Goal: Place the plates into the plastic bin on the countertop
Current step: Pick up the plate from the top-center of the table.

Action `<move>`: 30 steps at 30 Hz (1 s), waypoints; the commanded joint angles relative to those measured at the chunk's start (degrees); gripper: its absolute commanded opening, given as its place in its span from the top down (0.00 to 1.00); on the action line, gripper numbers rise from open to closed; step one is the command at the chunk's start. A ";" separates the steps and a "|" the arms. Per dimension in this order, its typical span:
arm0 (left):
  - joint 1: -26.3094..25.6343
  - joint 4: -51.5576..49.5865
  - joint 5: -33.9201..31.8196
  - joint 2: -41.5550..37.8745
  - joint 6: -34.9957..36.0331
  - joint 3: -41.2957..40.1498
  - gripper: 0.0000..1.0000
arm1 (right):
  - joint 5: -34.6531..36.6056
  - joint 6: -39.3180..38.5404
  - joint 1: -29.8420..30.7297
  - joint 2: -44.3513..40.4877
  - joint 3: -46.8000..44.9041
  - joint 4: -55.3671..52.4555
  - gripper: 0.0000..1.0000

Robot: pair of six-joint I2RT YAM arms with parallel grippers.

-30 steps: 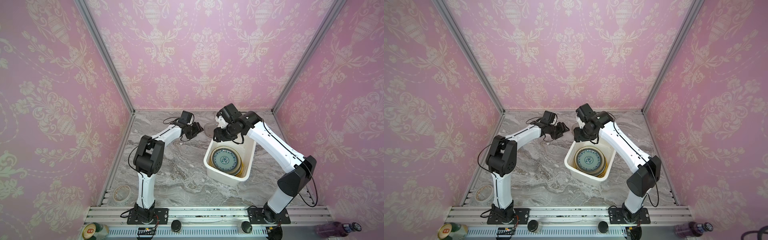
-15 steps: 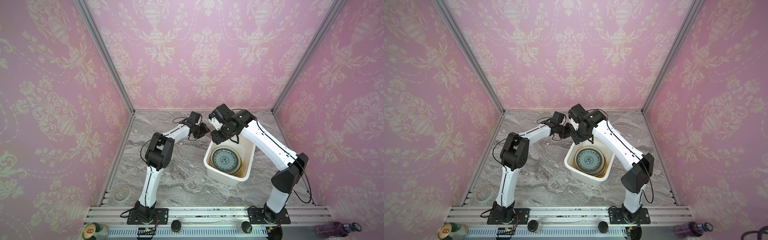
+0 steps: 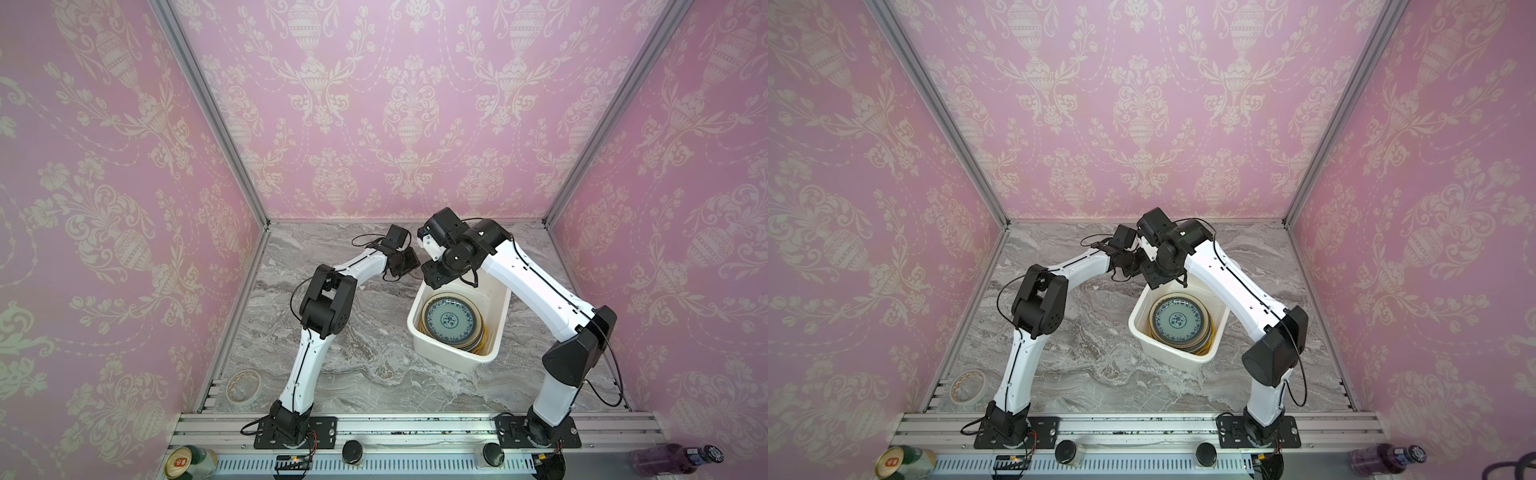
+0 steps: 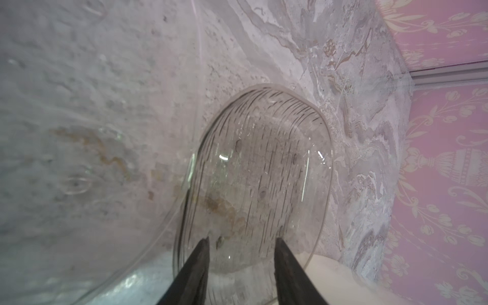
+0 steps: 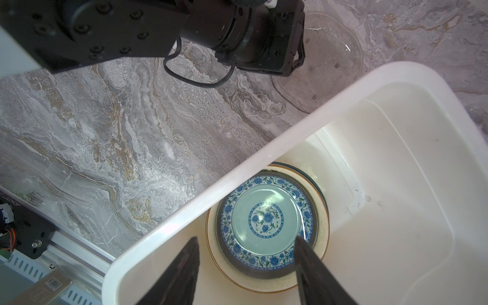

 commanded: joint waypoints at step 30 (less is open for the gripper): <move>-0.24 -0.68 -6.54 -9.96 4.07 -10.70 0.54 | -1.45 0.47 0.63 2.16 1.22 -0.52 0.42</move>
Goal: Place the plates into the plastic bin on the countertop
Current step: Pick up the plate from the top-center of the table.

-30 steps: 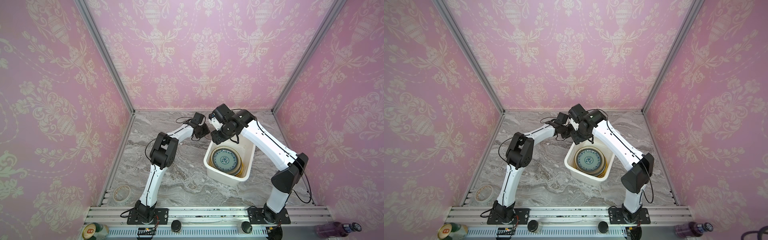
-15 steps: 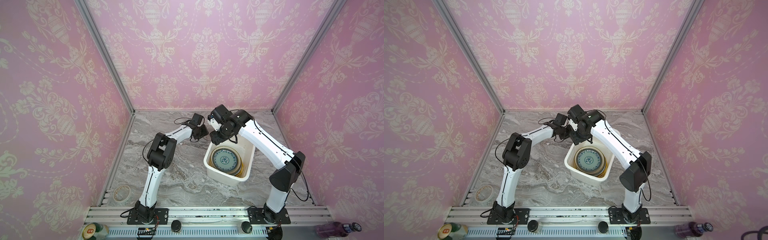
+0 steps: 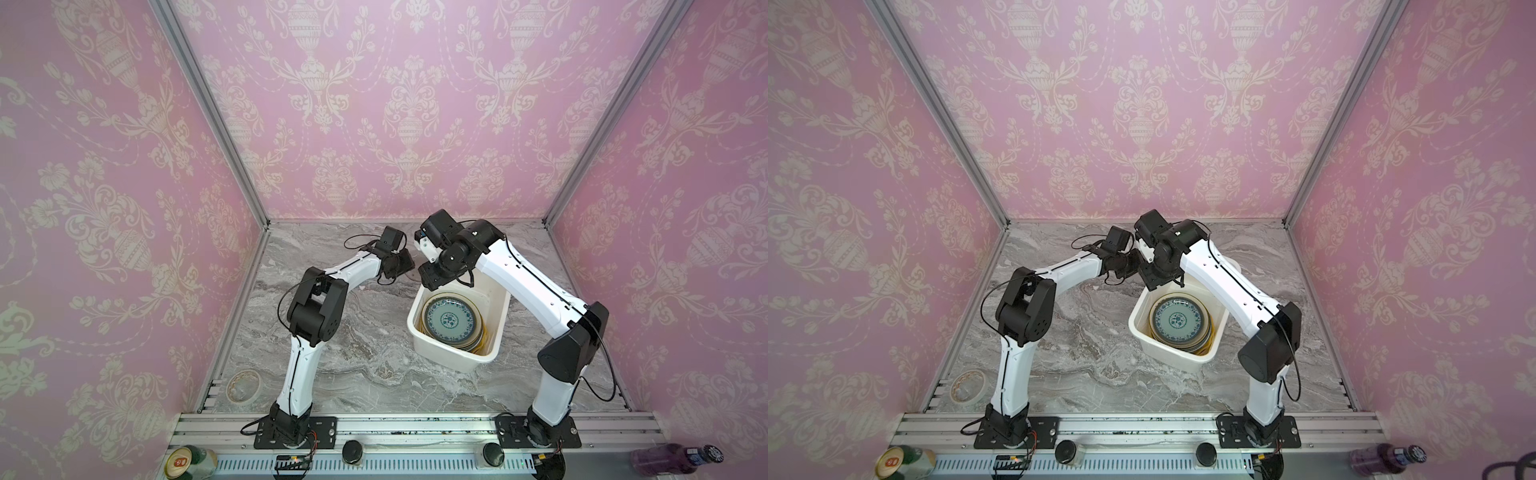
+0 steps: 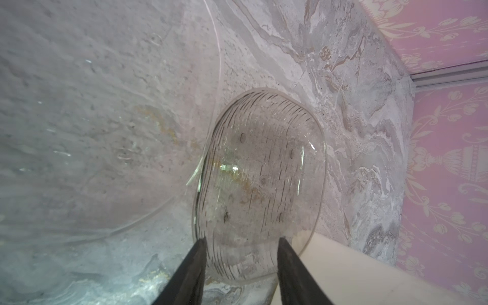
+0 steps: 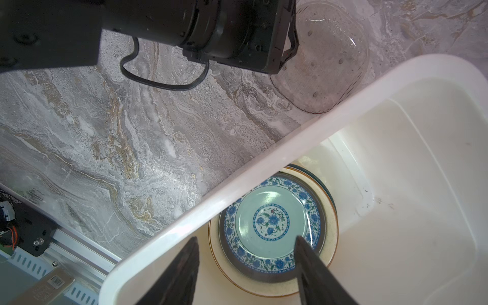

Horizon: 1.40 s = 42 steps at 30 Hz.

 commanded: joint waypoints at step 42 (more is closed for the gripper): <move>-0.28 3.63 0.98 3.74 -4.65 1.16 0.99 | -0.11 1.96 1.37 0.67 1.76 -0.45 0.41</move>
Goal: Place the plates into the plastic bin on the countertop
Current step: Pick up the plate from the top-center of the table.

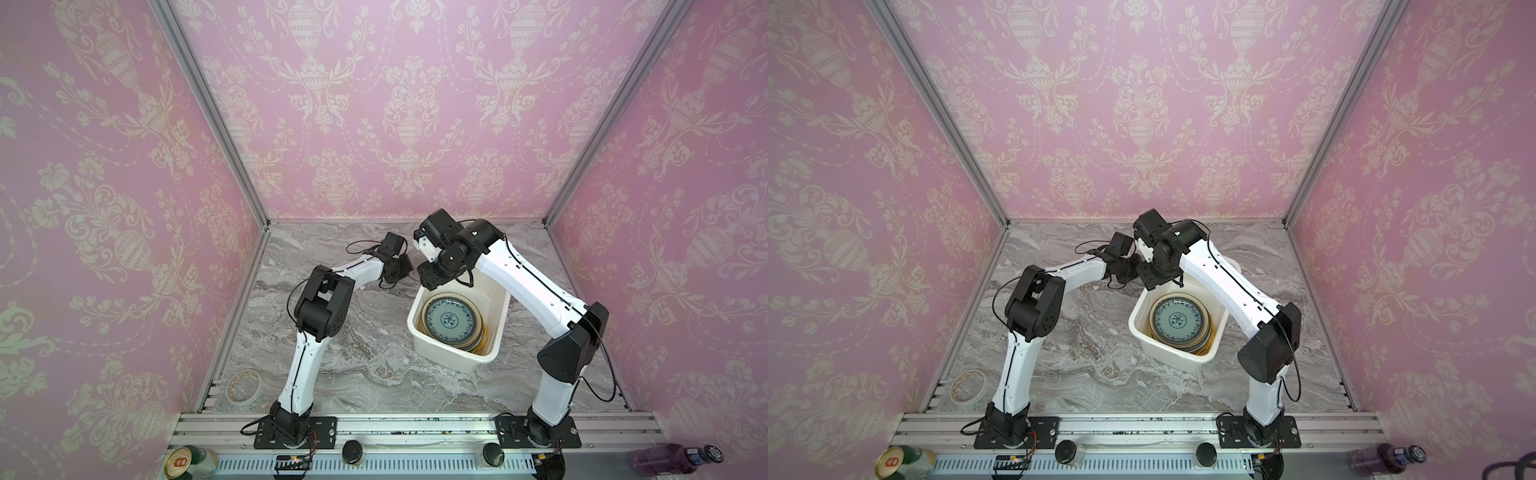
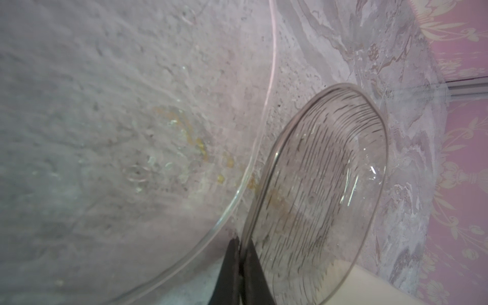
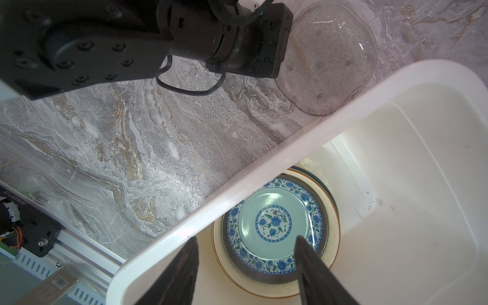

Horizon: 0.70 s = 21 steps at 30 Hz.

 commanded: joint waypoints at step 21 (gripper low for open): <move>3.26 7.98 -5.53 -17.83 -5.48 -0.43 1.00 | 2.99 9.44 3.52 -11.90 -5.67 3.82 0.40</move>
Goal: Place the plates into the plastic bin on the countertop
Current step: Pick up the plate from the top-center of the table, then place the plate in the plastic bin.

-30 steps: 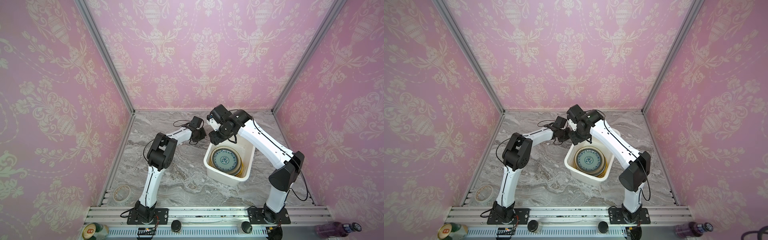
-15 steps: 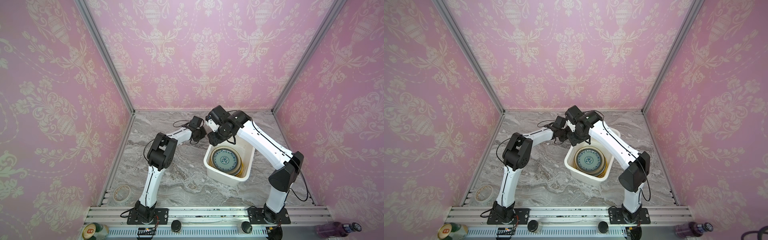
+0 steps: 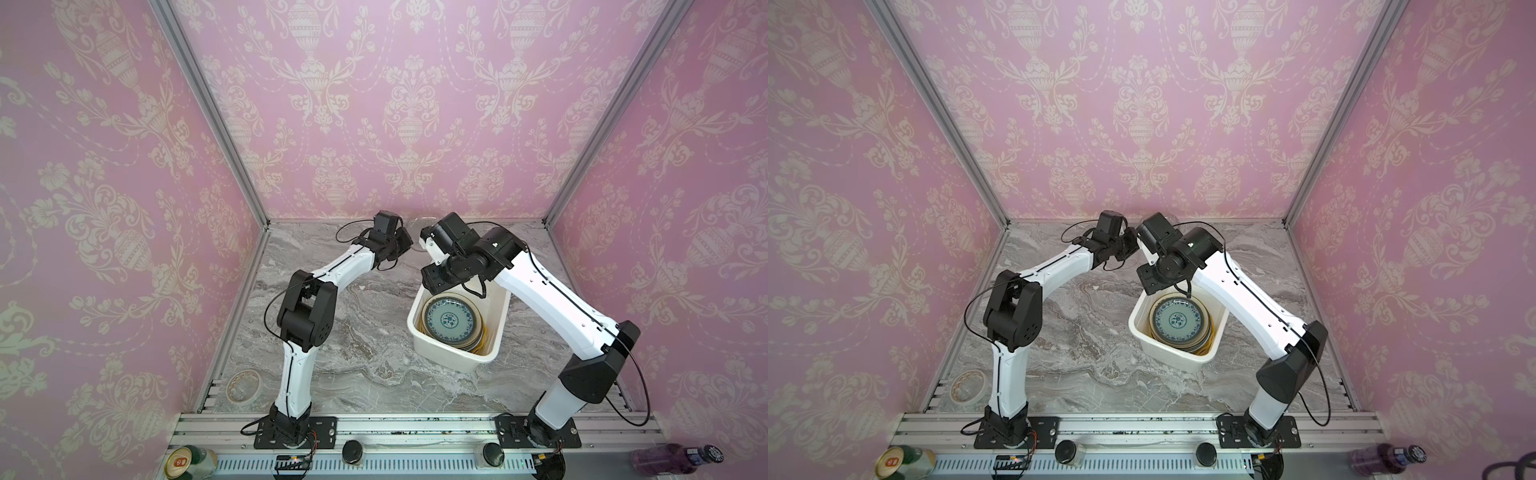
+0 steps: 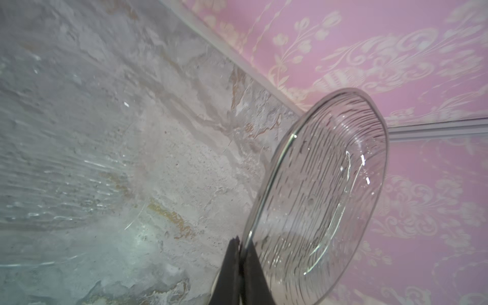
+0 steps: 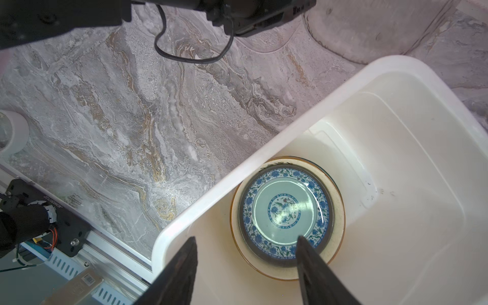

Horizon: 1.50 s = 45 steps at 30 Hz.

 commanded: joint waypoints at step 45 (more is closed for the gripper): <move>1.77 -28.80 14.82 -39.59 9.96 -17.65 1.00 | -16.59 27.96 -8.19 -13.45 -20.83 33.36 0.52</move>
